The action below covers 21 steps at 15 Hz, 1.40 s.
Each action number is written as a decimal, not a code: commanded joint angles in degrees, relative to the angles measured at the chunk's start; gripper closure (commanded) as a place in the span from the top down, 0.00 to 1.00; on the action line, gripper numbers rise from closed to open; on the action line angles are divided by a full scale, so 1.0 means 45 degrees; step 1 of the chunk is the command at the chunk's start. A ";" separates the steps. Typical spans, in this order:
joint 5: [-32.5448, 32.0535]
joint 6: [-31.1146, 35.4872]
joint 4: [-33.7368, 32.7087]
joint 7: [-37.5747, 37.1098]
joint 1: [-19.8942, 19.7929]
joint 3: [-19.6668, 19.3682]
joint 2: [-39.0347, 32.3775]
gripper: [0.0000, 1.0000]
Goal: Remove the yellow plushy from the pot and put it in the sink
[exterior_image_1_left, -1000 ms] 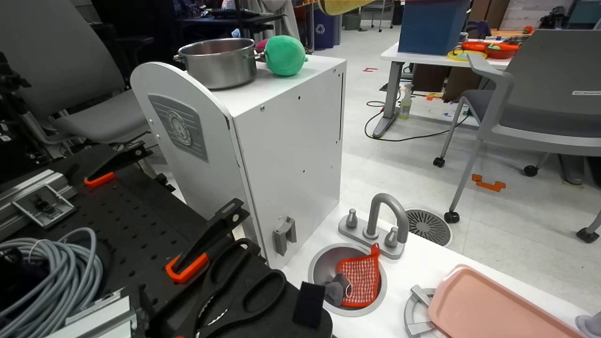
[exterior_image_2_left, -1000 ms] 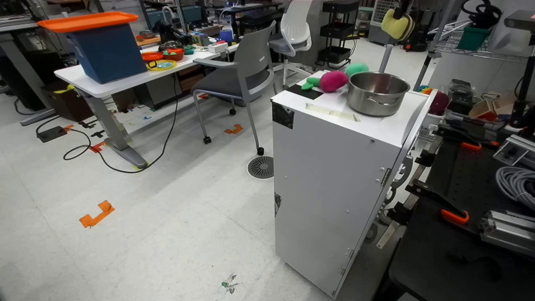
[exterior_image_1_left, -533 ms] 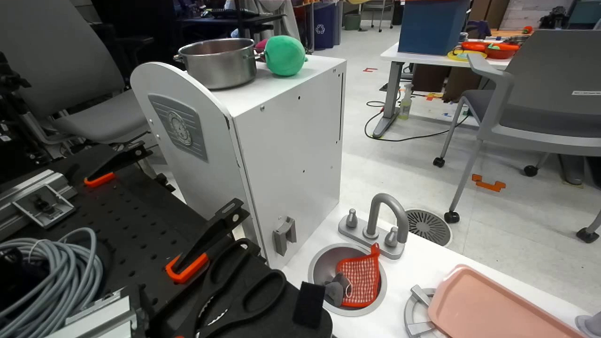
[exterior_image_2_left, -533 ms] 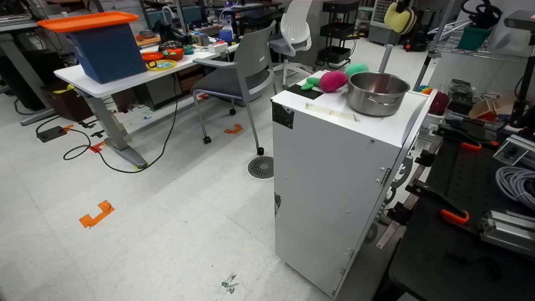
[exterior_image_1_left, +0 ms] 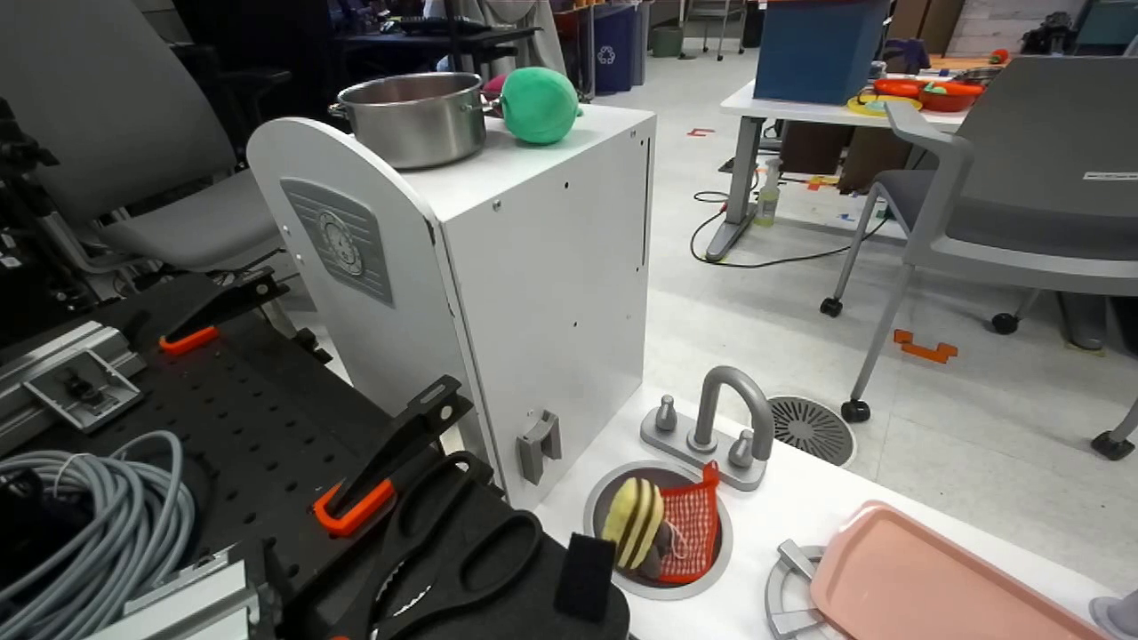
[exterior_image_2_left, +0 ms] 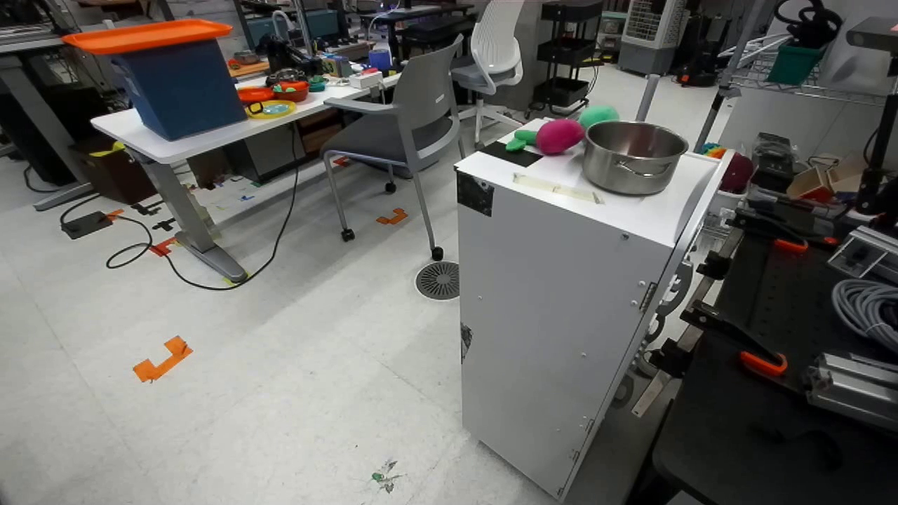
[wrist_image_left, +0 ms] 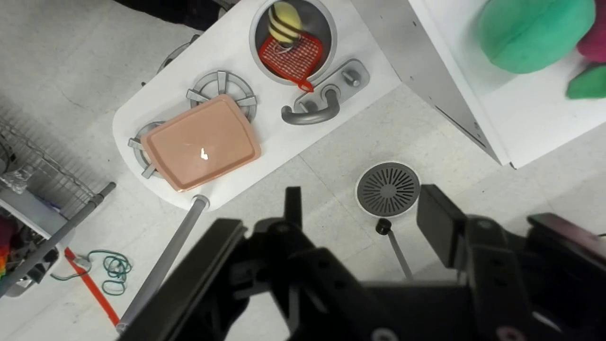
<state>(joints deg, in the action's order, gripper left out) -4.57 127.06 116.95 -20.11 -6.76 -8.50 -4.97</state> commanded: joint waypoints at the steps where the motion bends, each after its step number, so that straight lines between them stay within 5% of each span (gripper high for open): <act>1: 0.0472 -0.0254 -0.0271 0.0118 -0.0067 -0.0002 0.0031 0.96; 21: 0.0895 -0.0240 -0.0133 0.0438 -0.0041 0.0041 0.0198 1.00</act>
<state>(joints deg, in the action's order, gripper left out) -1.78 127.06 116.63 -19.35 -6.76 -8.50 -4.91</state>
